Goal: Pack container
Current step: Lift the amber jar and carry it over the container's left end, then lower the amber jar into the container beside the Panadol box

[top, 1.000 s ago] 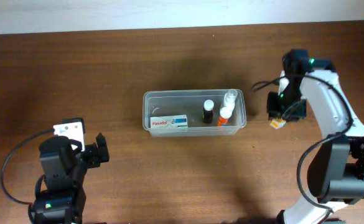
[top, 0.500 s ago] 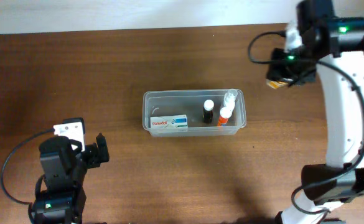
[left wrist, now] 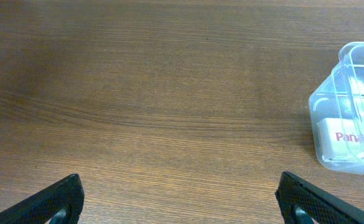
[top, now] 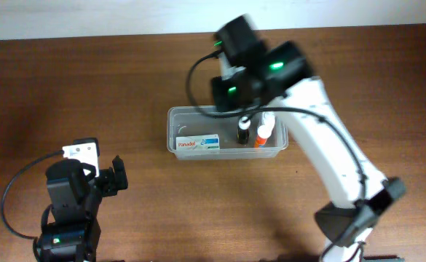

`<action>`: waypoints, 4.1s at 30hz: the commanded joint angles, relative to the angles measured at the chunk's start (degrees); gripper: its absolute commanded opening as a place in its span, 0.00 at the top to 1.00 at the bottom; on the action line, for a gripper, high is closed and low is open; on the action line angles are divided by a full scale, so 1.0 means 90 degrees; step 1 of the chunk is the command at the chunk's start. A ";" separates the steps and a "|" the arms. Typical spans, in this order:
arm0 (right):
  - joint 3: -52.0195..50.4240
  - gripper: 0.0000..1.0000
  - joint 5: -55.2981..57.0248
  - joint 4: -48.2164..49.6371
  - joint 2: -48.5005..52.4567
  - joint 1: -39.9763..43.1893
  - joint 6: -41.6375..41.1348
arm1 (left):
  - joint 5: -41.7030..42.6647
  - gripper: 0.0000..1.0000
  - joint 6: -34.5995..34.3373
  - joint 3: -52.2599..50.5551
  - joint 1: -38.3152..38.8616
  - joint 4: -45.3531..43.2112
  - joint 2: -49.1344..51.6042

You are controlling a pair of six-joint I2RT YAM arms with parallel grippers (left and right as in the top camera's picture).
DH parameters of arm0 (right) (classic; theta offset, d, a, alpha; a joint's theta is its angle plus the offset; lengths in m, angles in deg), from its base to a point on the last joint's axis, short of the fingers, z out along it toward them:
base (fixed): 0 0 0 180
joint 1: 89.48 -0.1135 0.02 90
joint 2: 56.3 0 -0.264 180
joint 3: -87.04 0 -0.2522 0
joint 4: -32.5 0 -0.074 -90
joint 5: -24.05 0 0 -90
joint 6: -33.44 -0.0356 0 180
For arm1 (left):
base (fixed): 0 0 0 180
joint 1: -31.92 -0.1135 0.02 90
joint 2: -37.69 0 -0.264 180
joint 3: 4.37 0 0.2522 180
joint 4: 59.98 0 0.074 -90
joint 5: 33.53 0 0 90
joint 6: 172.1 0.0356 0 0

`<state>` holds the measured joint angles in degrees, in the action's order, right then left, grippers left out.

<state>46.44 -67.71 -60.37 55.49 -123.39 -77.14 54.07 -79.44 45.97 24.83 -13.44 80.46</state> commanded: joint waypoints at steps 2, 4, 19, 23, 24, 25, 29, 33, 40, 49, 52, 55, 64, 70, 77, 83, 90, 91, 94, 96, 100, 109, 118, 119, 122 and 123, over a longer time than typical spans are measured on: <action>0.0112 0.65 0.0435 0.0219 0.0792 -0.0440 -0.0274 | -0.0046 0.00 0.0124 -0.0007 0.0012 -0.0017 0.0005; 0.0112 0.65 0.0444 0.0282 0.1107 -0.0512 -0.0270 | -0.0046 0.01 0.0124 -0.0007 0.0012 -0.0017 0.0005; 0.0112 0.65 0.0440 0.0738 0.2271 -0.0386 -0.0272 | -0.0046 0.01 0.0124 -0.0007 0.0012 -0.0017 0.0005; 0.0112 0.65 0.0440 0.0884 0.2302 -0.0386 -0.0277 | -0.0046 0.01 0.0124 -0.0007 0.0012 -0.0017 0.0005; 0.0112 0.65 0.0442 0.0911 0.2307 -0.0386 -0.0318 | -0.0046 0.01 0.0121 -0.0007 0.0012 -0.0017 0.0005; 0.0109 0.65 0.0440 0.0933 0.2322 -0.0386 -0.0325 | -0.0046 0.01 0.0124 -0.0007 0.0012 -0.0017 0.0005; 0.0102 0.65 0.0435 0.0991 0.2385 -0.0396 -0.0418 | -0.0046 0.01 0.0124 -0.0007 0.0012 -0.0019 0.0005; 0.0100 0.65 0.0420 0.1013 0.2441 -0.0398 -0.0418 | -0.0046 0.01 0.0124 -0.0007 0.0012 -0.0017 0.0005; 0.0100 0.65 0.0413 0.1061 0.2676 -0.0398 -0.0440 | -0.0046 0.01 0.0124 -0.0007 0.0012 -0.0017 0.0005; 0.0100 0.65 0.0396 0.1180 0.2841 -0.0403 -0.0440 | -0.0046 0.01 0.0124 -0.0007 0.0012 -0.0017 0.0005; 0.0100 0.66 0.0393 0.1302 0.2871 -0.0403 -0.0440 | -0.0046 0.01 0.0124 -0.0007 0.0012 -0.0017 0.0005; 0.0100 0.66 0.0393 0.1365 0.2875 -0.0403 -0.0440 | -0.0046 0.01 0.0124 -0.0007 0.0012 -0.0019 0.0005; 0.0100 0.65 0.0226 0.1540 0.3133 -0.0403 -0.0437 | -0.0046 0.01 0.0121 -0.0007 0.0012 -0.0017 0.0005; 0.0100 0.65 0.0124 0.1634 0.3140 -0.0403 -0.0437 | -0.0046 0.00 0.0124 -0.0007 0.0012 -0.0017 0.0005; 0.0100 0.55 -0.0087 0.1579 0.3140 -0.0403 -0.0432 | -0.0046 0.01 0.0121 -0.0007 0.0012 -0.0017 0.0005; 0.0100 0.46 -0.0087 0.1576 0.3140 -0.0403 -0.0432 | -0.0046 0.01 0.0124 -0.0007 0.0012 -0.0017 0.0005; 0.0102 0.46 -0.0095 0.1574 0.3126 -0.0362 -0.0432 | -0.0046 0.01 0.0124 -0.0007 0.0012 -0.0017 0.0005; 0.0102 0.46 -0.0121 0.1542 0.3121 -0.0338 -0.0432 | -0.0046 0.01 0.0121 -0.0007 0.0012 -0.0017 0.0005; 0.0102 0.46 -0.0163 0.1433 0.3121 -0.0284 -0.0432 | -0.0046 0.01 0.0124 -0.0007 0.0012 -0.0017 0.0005; 0.0104 0.46 -0.0163 0.1350 0.3121 -0.0255 -0.0410 | -0.0046 0.01 0.0124 -0.0007 0.0012 -0.0017 0.0005; 0.0114 0.46 -0.0321 0.1246 0.3118 -0.0175 -0.0413 | -0.0046 0.01 0.0124 -0.0007 0.0012 -0.0017 0.0005; 0.0114 0.46 -0.0656 0.1268 0.3062 -0.0177 -0.0364 | -0.0046 0.01 0.0124 -0.0007 0.0012 -0.0017 0.0005; 0.0114 0.46 -0.0729 0.1282 0.2701 -0.0177 -0.0238 | -0.0046 0.00 0.0124 -0.0007 0.0012 -0.0017 0.0005; 0.0114 0.46 -0.0685 0.1282 0.2637 -0.0175 -0.0233 | -0.0046 0.01 0.0121 -0.0007 0.0012 -0.0017 0.0005; 0.0114 0.46 -0.0568 0.1260 0.2501 -0.0177 -0.0219 | -0.0046 0.01 0.0124 -0.0007 0.0012 -0.0017 0.0005; 0.0114 0.47 -0.0568 0.1256 0.2458 -0.0177 -0.0219 | -0.0046 0.01 0.0124 -0.0007 0.0012 -0.0017 0.0005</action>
<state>46.49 -73.76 -48.92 82.29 -125.14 -79.87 54.07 -79.44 45.97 24.83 -13.44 80.46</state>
